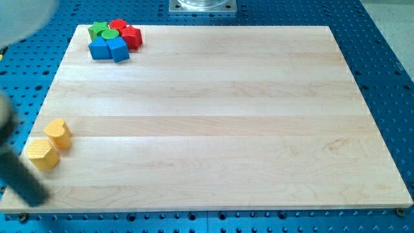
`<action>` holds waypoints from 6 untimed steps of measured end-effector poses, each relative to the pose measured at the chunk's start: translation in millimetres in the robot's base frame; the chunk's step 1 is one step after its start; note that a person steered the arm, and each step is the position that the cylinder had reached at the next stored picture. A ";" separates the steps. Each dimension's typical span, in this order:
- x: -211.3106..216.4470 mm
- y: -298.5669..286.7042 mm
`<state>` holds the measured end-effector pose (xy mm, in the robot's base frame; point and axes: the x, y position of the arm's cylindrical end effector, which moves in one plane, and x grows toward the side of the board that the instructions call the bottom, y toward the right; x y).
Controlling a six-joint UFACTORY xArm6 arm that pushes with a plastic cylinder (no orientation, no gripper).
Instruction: Push the heart into the blue blocks
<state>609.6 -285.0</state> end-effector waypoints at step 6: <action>-218.7 74.2</action>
